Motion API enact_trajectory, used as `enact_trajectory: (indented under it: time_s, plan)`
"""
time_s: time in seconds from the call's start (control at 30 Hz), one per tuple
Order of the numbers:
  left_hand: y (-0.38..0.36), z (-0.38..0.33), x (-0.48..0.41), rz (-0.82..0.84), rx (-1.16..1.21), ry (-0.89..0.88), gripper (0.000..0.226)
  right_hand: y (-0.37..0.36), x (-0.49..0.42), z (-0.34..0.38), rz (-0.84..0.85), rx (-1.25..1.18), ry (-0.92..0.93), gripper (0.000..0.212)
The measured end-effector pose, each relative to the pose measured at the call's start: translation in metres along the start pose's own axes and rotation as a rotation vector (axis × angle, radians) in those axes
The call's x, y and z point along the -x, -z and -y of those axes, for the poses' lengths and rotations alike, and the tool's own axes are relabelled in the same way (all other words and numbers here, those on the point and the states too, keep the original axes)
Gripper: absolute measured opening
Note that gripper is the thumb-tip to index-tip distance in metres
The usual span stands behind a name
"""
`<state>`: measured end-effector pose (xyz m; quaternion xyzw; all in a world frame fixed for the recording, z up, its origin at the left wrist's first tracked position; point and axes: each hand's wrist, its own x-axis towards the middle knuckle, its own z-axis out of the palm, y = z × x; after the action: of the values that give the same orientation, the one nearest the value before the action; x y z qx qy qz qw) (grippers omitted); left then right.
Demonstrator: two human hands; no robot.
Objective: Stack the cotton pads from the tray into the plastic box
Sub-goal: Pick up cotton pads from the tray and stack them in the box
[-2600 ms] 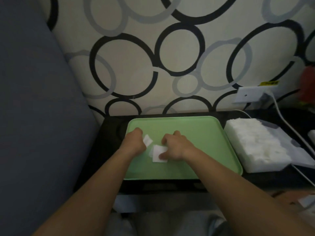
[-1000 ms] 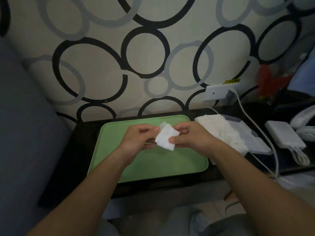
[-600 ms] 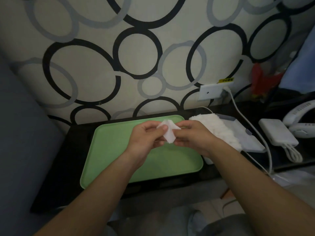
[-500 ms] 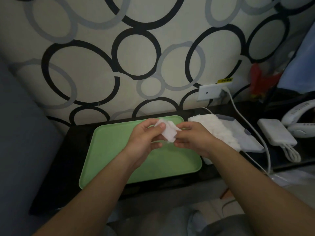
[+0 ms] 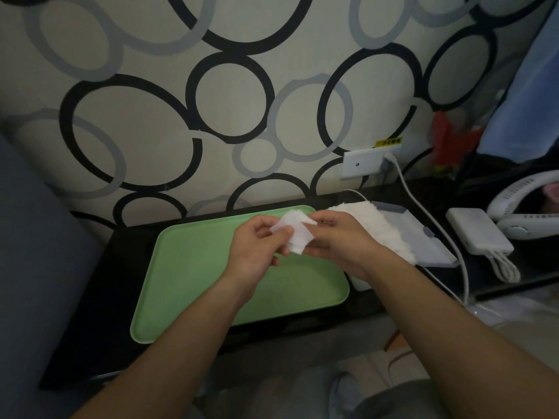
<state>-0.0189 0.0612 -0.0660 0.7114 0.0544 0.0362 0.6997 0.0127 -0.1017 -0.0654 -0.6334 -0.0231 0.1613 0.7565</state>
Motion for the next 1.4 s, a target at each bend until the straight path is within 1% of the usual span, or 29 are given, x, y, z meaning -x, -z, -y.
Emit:
enact_trajectory:
  time_s: [0.1, 0.17, 0.2, 0.3, 0.37, 0.47, 0.53, 0.6, 0.67, 0.7, 0.77, 0.8, 0.83, 0.87, 0.9, 0.93, 0.97, 1.07, 1.2, 1.3, 1.4]
  plan:
    - [-0.005, 0.001, -0.001, -0.032, -0.061, -0.033, 0.011, 0.002, 0.001, 0.002, 0.026, -0.015, -0.017, 0.007]
    - [-0.010, 0.003, -0.002, -0.057, -0.109, -0.049, 0.014, 0.004, 0.002, 0.004, 0.028, -0.041, -0.038, 0.010]
    - [-0.013, 0.003, -0.002, -0.071, -0.121, -0.057, 0.016, 0.006, 0.003, 0.006, 0.022, -0.062, -0.048, 0.014]
    - [-0.028, 0.003, -0.004, -0.089, -0.114, -0.084, 0.016, 0.015, 0.007, 0.016, 0.044, -0.081, -0.060, 0.035]
    - [-0.041, 0.000, -0.004, -0.058, -0.078, -0.089, 0.017, 0.025, 0.012, 0.024, 0.076, -0.013, -0.019, 0.038]
    - [-0.065, -0.006, -0.002, 0.017, 0.011, -0.050, 0.018, 0.052, 0.018, 0.035, 0.078, 0.067, 0.017, 0.028]
    - [-0.083, -0.010, 0.001, 0.099, 0.062, -0.003, 0.018, 0.074, 0.022, 0.046, 0.080, 0.155, 0.023, 0.030]
    - [-0.096, -0.012, 0.004, 0.192, 0.038, 0.027, 0.020, 0.093, 0.028, 0.059, 0.054, 0.262, 0.014, 0.033]
    - [-0.106, -0.011, 0.001, 0.260, -0.085, -0.014, 0.023, 0.112, 0.035, 0.072, 0.000, 0.428, 0.018, 0.028]
    - [-0.111, -0.010, -0.003, 0.267, -0.201, -0.083, 0.025, 0.123, 0.038, 0.079, -0.028, 0.532, 0.019, 0.025]
    - [-0.117, -0.009, -0.016, 0.242, -0.580, -0.273, 0.033, 0.142, 0.040, 0.087, -0.047, 0.722, 0.010, 0.021]
    - [-0.124, -0.008, -0.024, 0.258, -0.791, -0.340, 0.044, 0.152, 0.040, 0.089, -0.051, 0.799, -0.001, 0.019]
    - [-0.130, -0.007, -0.032, 0.311, -0.976, -0.365, 0.066, 0.158, 0.039, 0.090, -0.051, 0.858, -0.008, 0.017]
    - [-0.137, -0.006, -0.040, 0.398, -1.116, -0.359, 0.095, 0.163, 0.038, 0.089, -0.047, 0.891, -0.007, 0.015]
    - [-0.146, -0.003, -0.048, 0.486, -1.218, -0.333, 0.120, 0.166, 0.038, 0.087, -0.040, 0.900, -0.001, 0.014]
    - [-0.154, -0.001, -0.053, 0.558, -1.295, -0.300, 0.135, 0.167, 0.037, 0.086, -0.028, 0.887, 0.000, 0.015]
    - [-0.161, 0.003, -0.059, 0.613, -1.344, -0.273, 0.142, 0.169, 0.036, 0.084, -0.009, 0.868, -0.008, 0.017]
    - [-0.167, 0.008, -0.071, 0.665, -1.393, -0.230, 0.140, 0.175, 0.035, 0.081, 0.080, 0.834, -0.064, 0.026]
    - [-0.164, 0.002, -0.079, 0.633, -1.433, -0.290, 0.138, 0.178, 0.031, 0.077, 0.194, 0.765, -0.112, 0.033]
    - [-0.167, -0.006, -0.081, 0.678, -1.452, -0.314, 0.129, 0.175, 0.029, 0.078, 0.251, 0.803, -0.119, 0.033]
    - [-0.170, -0.012, -0.080, 0.686, -1.508, -0.295, 0.129, 0.172, 0.027, 0.079, 0.230, 0.815, -0.078, 0.025]
